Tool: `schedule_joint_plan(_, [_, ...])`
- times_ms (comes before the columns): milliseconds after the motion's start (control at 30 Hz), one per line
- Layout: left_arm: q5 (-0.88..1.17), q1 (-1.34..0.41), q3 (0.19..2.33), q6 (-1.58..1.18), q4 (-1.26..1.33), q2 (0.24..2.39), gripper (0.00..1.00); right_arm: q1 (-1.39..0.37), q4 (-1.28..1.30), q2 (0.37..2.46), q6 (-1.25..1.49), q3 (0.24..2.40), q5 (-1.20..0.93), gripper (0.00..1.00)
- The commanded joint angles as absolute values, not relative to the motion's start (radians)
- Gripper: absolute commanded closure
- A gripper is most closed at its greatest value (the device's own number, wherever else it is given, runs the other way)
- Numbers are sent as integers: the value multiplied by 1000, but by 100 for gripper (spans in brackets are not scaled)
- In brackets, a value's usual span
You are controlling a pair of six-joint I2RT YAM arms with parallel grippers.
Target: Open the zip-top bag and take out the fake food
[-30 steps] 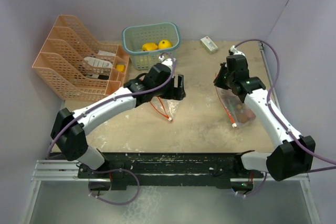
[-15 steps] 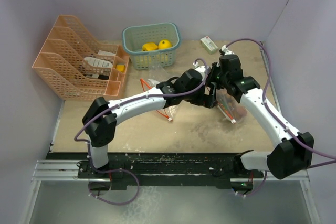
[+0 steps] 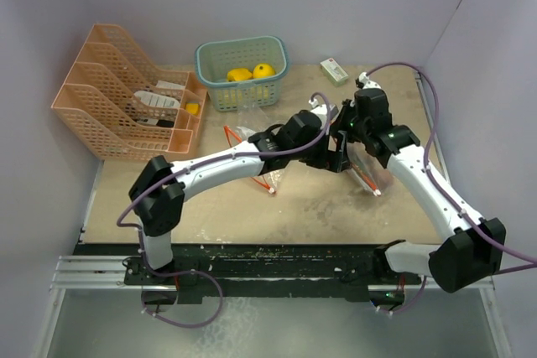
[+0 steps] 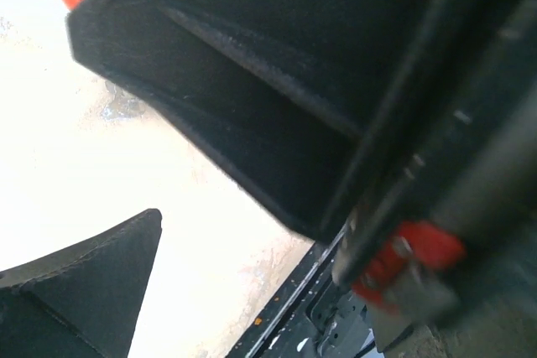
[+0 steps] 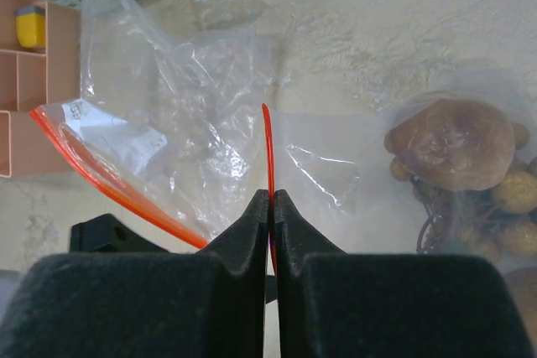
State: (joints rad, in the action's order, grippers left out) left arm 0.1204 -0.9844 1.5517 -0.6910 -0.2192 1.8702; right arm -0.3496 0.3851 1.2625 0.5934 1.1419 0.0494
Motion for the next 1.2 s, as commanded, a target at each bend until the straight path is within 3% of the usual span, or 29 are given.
schedule_joint_plan(0, [82,-986,1474,-773,-44,1722,4,-368,385,1231,600,1130,102,96])
schedule_joint_plan(333, [35,-1007,1560,-843,-68,1803,0,-368,284,1182,682,1079,68,100])
schedule_joint_plan(500, [3,-1036,1607,-828,-126,1854,4,-368,284,1172,718,1100,75,100])
schedule_joint_plan(700, [-66,-1052,1671,-854,-263,1899,29,-368,276,1177,737,1099,66,100])
schedule_joint_plan(767, [-69,-1052,1680,-852,-264,1902,43,-368,276,1178,742,1092,59,100])
schedule_joint_plan(867, [-60,-1051,1680,-845,-257,1891,74,-368,283,1169,739,1086,68,100])
schedule_joint_plan(933, [-60,-1049,1669,-847,-253,1876,88,-368,293,1162,709,1093,72,91])
schedule_joint_plan(1000, [-67,-1043,1657,-851,-252,1859,98,-368,307,1152,652,1106,84,73])
schedule_joint_plan(1167, [-76,-996,1617,-874,-261,1795,100,-368,296,1090,580,1119,167,41])
